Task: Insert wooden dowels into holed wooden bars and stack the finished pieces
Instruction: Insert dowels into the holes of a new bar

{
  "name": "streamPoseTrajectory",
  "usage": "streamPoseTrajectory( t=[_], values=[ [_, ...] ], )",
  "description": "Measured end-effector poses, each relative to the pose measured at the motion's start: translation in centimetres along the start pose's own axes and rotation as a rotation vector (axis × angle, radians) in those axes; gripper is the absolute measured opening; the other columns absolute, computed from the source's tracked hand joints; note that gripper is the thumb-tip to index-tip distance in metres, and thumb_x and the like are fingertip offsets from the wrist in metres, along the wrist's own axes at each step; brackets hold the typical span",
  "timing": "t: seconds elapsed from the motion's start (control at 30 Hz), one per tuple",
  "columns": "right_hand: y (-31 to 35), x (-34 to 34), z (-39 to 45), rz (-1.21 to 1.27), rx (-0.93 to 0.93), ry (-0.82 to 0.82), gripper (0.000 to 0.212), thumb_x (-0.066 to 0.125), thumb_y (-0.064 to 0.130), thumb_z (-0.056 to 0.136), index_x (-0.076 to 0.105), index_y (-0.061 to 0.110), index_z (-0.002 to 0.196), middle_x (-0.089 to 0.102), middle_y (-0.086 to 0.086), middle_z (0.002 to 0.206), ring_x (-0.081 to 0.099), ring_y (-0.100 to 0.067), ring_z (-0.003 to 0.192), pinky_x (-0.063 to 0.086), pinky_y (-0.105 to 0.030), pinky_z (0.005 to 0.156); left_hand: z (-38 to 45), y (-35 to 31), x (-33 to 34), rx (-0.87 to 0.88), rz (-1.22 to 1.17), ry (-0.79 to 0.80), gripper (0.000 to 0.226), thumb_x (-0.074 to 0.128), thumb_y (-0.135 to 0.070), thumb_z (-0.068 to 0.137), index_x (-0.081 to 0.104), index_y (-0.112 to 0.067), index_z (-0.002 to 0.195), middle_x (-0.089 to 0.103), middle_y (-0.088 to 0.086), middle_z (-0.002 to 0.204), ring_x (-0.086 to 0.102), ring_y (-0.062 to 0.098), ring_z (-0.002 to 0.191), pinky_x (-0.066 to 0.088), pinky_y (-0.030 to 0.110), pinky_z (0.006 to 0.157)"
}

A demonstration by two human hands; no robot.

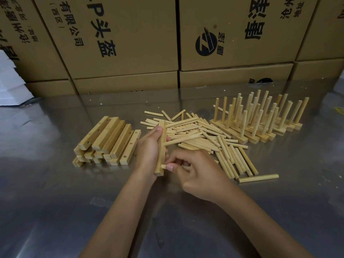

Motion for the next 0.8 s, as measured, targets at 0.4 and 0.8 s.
streamPoseTrajectory(
  t=[0.4, 0.8],
  values=[
    [-1.9, 0.6, 0.2, 0.243, 0.167, 0.082, 0.016, 0.064, 0.014, 0.090, 0.065, 0.020, 0.076, 0.064, -0.012, 0.072, 0.057, -0.030, 0.067, 0.047, -0.042, 0.062, -0.5, -0.2, 1.2, 0.083, 0.091, 0.021, 0.036, 0.053, -0.028, 0.102, 0.066, -0.003, 0.124, 0.066, 0.003, 0.076, 0.062, 0.018, 0.073, 0.051, 0.031, 0.069],
    [-2.8, 0.3, -0.2, 0.805, 0.392, 0.255, 0.024, 0.072, 0.025, 0.089, 0.071, 0.009, 0.107, 0.075, -0.015, 0.100, 0.070, -0.021, 0.075, 0.053, -0.023, 0.051, 0.2, -0.5, -0.9, 0.083, -0.019, -0.098, 0.031, 0.048, -0.030, 0.104, 0.062, -0.021, 0.130, 0.067, -0.003, 0.080, 0.054, 0.010, 0.059, 0.046, 0.029, 0.061]
  ],
)
Point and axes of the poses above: each hand's wrist, its own z-axis towards the middle knuckle, its own x-axis out of the palm, y = z × x, the point moved 8 cm from there along z, towards the middle knuckle
